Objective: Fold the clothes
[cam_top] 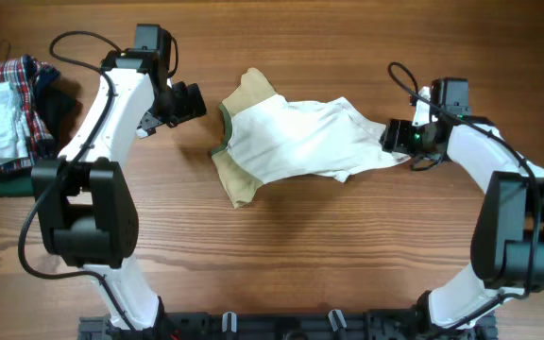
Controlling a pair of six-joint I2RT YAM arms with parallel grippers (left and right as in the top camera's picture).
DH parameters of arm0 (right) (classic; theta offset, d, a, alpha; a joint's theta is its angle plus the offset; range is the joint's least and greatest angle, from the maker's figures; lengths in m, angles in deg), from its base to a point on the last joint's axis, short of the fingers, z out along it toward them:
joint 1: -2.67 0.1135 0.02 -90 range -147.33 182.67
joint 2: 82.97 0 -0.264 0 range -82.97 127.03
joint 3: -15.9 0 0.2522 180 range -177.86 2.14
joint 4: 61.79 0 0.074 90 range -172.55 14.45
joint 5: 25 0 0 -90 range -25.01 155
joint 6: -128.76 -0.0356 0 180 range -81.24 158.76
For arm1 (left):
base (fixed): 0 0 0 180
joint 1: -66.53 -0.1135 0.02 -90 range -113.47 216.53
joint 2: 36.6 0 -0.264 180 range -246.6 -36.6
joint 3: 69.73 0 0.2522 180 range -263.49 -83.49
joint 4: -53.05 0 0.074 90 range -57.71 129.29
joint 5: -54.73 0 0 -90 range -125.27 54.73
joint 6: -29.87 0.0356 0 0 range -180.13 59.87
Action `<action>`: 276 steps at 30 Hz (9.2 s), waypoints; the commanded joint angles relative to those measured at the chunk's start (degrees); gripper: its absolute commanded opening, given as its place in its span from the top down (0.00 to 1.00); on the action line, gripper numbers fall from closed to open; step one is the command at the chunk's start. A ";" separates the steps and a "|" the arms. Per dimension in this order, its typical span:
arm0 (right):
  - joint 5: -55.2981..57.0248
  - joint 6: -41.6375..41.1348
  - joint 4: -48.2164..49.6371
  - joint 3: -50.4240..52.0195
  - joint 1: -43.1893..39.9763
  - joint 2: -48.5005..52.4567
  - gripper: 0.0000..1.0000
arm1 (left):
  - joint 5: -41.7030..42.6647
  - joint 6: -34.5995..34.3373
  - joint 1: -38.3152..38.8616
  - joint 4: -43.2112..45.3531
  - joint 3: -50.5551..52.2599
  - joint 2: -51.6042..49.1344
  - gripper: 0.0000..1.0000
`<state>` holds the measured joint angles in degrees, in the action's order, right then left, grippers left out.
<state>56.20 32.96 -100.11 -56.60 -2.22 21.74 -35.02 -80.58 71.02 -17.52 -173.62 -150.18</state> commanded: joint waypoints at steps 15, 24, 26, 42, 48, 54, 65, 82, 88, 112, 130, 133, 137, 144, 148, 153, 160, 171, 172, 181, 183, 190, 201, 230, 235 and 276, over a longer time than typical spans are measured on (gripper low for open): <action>-14.40 -0.66 -0.20 0.76 3.54 1.57 0.96 | -0.57 0.72 0.00 -0.63 -0.48 0.96 0.00; -14.36 -0.22 -6.43 -8.59 7.28 0.66 0.96 | -0.57 0.72 0.00 -0.63 -0.48 0.96 0.00; -14.21 -0.26 -5.07 -8.79 10.19 0.66 0.96 | -0.57 0.72 0.00 -0.63 -0.48 0.96 0.00; -10.08 -0.44 7.43 -8.76 25.44 0.83 0.88 | -0.57 0.72 0.00 -0.66 -0.48 0.96 0.00; -10.03 -0.37 9.14 -8.76 26.64 0.83 0.67 | -0.57 0.72 0.00 -0.68 -0.48 0.96 0.00; -10.08 -0.37 9.35 -8.76 26.64 0.85 0.37 | -0.57 0.72 -0.02 -0.66 -0.48 0.96 0.00; -2.21 -1.66 6.49 -11.41 20.94 0.74 0.61 | -0.13 0.70 0.28 -0.61 -0.48 0.96 0.00; 2.01 -1.88 15.61 -11.32 20.98 11.61 0.96 | 0.72 0.70 0.26 -0.63 -0.48 0.96 0.00; 1.99 -1.22 22.58 -12.96 20.98 11.26 0.82 | 0.70 0.72 0.26 -0.52 -0.48 0.96 0.00; 0.31 -15.21 -11.52 -5.05 20.94 -2.14 0.56 | 0.72 0.72 0.26 -0.79 -0.48 0.96 0.00; -6.32 -19.80 -6.01 -2.75 20.94 2.45 0.96 | 0.72 0.72 0.26 -0.76 -0.48 0.96 0.00; -6.27 -19.50 -9.42 -4.17 21.29 2.32 0.96 | 0.72 0.70 0.26 -0.66 -0.48 0.96 0.00; -6.05 -13.25 -13.03 -6.10 23.65 2.21 0.96 | 0.72 0.70 0.26 -0.66 -0.48 0.96 0.00; 0.50 -9.22 -12.04 -6.19 28.83 2.23 0.94 | 0.87 0.70 0.26 -1.18 -0.48 0.96 0.00; 2.51 -9.25 -12.20 -6.19 28.81 2.23 0.94 | 8.41 0.68 0.28 -5.05 -0.48 0.96 0.08; 2.64 -9.25 -12.11 -6.19 28.76 2.23 0.92 | 19.21 0.68 3.58 -11.93 4.39 0.96 0.00; 2.62 -9.27 -11.91 -6.19 28.76 2.23 0.89 | 22.67 -5.79 12.98 -4.87 16.13 0.96 0.13; 2.62 -9.25 -11.93 -6.19 28.76 2.23 0.86 | 7.34 -12.87 20.15 -3.56 17.07 0.96 0.96; 2.62 -9.25 -11.91 -6.19 28.76 2.23 0.86 | 7.19 -12.85 20.15 -3.56 17.07 0.96 0.96; 1.49 -11.39 -13.62 -6.36 28.76 2.21 0.96 | 3.67 -8.28 20.15 -8.00 10.56 2.97 0.96; 1.33 -12.37 -15.65 -7.56 28.76 2.21 0.96 | 1.44 -8.28 20.15 -9.99 7.48 3.89 0.96; 1.31 -12.44 -22.34 -14.99 28.76 2.21 0.96 | -1.68 -6.82 20.09 -7.61 5.60 4.07 0.96; 1.40 -15.43 -25.35 -18.95 28.44 2.21 0.96 | -5.09 -1.81 19.15 0.22 3.08 4.07 0.96; 7.19 -24.83 -19.37 -17.62 24.61 3.78 0.96 | -5.31 -1.81 16.55 11.23 3.13 -1.01 0.95; 7.17 -24.81 -19.37 -17.62 24.61 6.49 0.96 | -5.31 -1.81 16.55 11.21 3.13 -1.11 0.94; -5.68 -3.13 -25.38 -16.87 24.74 -0.28 0.96 | 6.80 -0.76 16.55 11.89 -0.46 -5.29 0.96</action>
<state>52.72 28.04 -125.28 -74.09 22.59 19.14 -29.14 -81.60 87.89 -6.42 -173.97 -155.23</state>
